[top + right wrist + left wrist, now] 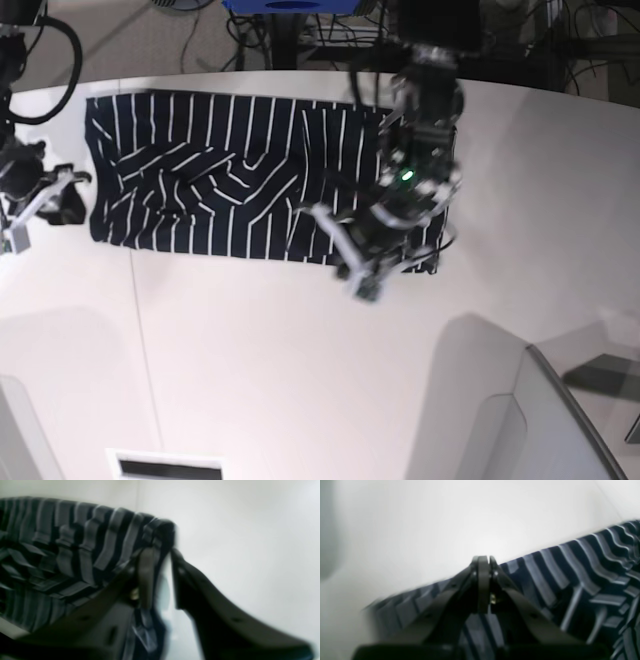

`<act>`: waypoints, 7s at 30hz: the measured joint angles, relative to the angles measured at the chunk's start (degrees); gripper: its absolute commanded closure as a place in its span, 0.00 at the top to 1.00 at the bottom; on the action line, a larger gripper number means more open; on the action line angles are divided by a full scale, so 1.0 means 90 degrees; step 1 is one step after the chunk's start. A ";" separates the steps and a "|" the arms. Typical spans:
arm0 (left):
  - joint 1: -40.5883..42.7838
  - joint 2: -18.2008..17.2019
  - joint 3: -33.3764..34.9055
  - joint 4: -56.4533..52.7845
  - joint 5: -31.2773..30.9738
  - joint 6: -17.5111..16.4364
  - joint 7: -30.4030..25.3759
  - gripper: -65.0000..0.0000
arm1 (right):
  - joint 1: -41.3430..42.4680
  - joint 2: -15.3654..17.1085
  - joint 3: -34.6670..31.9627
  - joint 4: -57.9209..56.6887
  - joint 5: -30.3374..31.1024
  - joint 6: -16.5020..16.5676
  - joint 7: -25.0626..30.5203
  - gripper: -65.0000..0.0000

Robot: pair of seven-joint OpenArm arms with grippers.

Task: Layout the t-shirt on the table in an organized manner, then fold the t-shirt properly
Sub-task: 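Lift the strip end with the left gripper and fold it toward the middle, then move both grippers to the ends of the shortened folded shirt, then grasp the right-gripper end and fold it over onto the shirt stack, then press the folded stack flat with the right gripper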

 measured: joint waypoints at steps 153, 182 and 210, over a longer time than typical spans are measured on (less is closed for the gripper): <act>-0.0087 -0.1190 0.0627 -0.2057 -0.2093 0.0044 -0.1127 0.00 | 0.1307 -0.0884 -0.5588 0.0653 0.0010 -0.5323 -0.0641 0.01; 0.2161 -0.2183 -0.2018 0.0627 -0.2140 0.0401 0.0503 0.00 | 0.1455 -0.1277 -0.6411 0.0381 -0.1105 -0.5336 -0.0355 0.01; 0.2261 -0.2181 -0.2101 0.0624 -0.2115 0.0396 0.0522 0.00 | 0.1836 -0.1644 -0.7599 0.0109 -0.1066 -0.5319 -0.0049 0.51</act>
